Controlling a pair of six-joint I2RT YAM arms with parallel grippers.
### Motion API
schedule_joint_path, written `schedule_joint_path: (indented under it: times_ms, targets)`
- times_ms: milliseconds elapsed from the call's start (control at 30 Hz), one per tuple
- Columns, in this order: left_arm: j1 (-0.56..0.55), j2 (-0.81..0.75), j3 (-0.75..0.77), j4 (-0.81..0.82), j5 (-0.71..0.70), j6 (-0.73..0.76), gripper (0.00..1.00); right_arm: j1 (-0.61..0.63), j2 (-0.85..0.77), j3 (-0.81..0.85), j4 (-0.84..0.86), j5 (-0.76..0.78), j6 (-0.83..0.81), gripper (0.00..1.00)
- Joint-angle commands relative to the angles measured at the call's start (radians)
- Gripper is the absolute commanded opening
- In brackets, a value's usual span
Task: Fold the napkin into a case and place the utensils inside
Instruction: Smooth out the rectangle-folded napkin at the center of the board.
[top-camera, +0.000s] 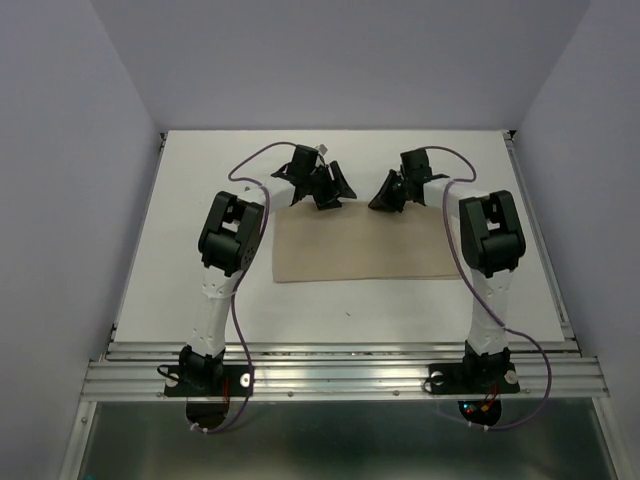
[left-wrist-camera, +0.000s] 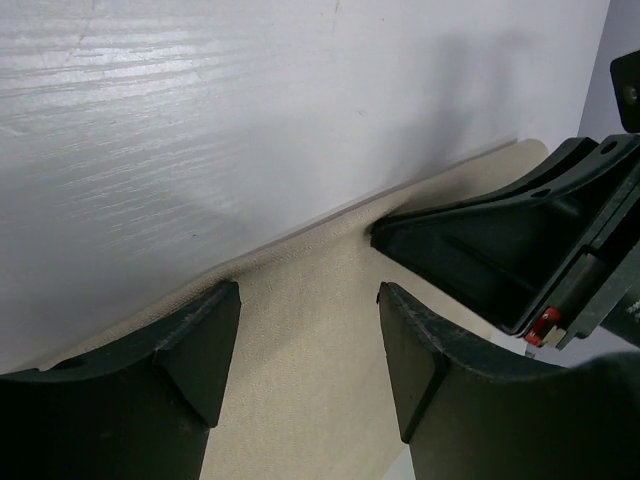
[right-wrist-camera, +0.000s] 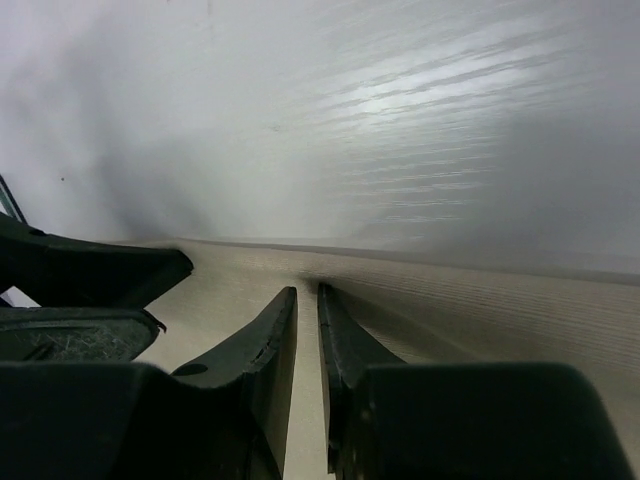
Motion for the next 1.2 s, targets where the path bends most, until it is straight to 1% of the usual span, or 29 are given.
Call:
schedule_joint_path:
  times_ms: [0, 100, 433, 600, 833, 967, 1167]
  targets:
    - [0.004, -0.032, 0.009, -0.019, -0.01, 0.06, 0.69, -0.085, -0.068, -0.069, 0.014, 0.014, -0.012, 0.2]
    - [0.004, -0.03, 0.013, -0.053, -0.011, 0.074, 0.69, -0.145, -0.094, -0.103, 0.014, 0.012, -0.026, 0.2]
    - [0.004, -0.024, 0.032, -0.083, -0.007, 0.116, 0.69, -0.341, -0.151, -0.209, 0.012, 0.037, -0.069, 0.2]
    - [0.004, -0.03, 0.048, -0.122, -0.013, 0.146, 0.69, -0.403, -0.145, -0.225, 0.012, 0.067, -0.08, 0.21]
    - [0.004, -0.064, 0.051, -0.178, -0.03, 0.2, 0.72, -0.424, -0.108, -0.248, -0.005, 0.093, -0.08, 0.21]
    - [0.012, -0.099, 0.038, -0.223, -0.082, 0.247, 0.73, -0.424, -0.105, -0.261, -0.012, 0.126, -0.089, 0.21]
    - [0.075, -0.168, -0.057, -0.215, -0.097, 0.263, 0.73, -0.433, -0.102, -0.272, -0.012, 0.13, -0.098, 0.22]
